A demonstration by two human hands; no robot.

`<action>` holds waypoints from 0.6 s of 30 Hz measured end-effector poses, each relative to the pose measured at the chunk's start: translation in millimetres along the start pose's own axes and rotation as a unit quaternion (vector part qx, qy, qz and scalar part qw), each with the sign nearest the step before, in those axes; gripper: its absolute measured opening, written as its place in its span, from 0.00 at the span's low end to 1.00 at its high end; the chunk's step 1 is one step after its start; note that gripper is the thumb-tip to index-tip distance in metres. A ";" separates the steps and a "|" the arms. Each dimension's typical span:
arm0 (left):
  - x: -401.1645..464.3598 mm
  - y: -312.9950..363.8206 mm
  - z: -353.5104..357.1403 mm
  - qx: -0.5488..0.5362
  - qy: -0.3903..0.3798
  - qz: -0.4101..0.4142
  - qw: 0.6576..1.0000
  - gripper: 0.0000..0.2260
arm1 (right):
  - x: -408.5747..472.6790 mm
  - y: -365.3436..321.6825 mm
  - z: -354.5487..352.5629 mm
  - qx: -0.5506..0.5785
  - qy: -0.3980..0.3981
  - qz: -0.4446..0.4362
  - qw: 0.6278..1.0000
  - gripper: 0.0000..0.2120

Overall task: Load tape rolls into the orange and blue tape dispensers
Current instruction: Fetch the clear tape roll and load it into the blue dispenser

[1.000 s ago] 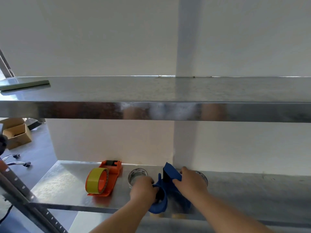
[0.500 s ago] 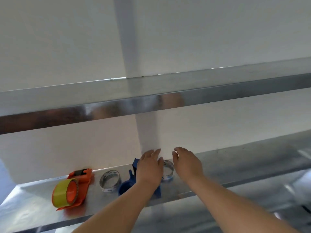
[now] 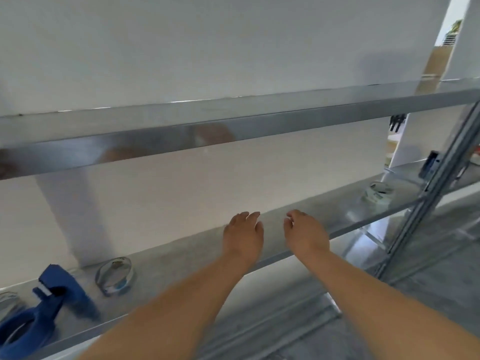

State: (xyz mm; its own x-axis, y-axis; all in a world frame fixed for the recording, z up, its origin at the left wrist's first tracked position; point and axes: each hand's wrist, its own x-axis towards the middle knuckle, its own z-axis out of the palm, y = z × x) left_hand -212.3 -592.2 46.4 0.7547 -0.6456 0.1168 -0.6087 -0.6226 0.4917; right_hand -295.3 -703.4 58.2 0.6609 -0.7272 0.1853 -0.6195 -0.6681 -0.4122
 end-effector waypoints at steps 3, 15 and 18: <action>30.2 47.3 27.4 -0.009 -0.002 0.017 1.000 0.19 | 28.5 49.6 -17.5 -0.010 0.005 0.019 1.000 0.16; 159.0 163.5 117.0 -0.002 -0.060 0.122 0.991 0.19 | 152.9 165.9 -40.3 -0.055 -0.014 0.070 0.996 0.18; 184.3 188.3 139.5 0.013 -0.091 0.146 0.985 0.19 | 174.6 199.4 -42.8 -0.060 -0.031 0.102 0.993 0.18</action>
State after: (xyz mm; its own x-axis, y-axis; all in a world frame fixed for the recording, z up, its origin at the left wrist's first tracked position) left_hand -222.0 -890.1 40.1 0.4910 -0.8663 0.0916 -0.8013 -0.4079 0.4376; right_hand -321.6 -970.3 46.6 0.5393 -0.8404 0.0529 -0.7862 -0.5250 -0.3259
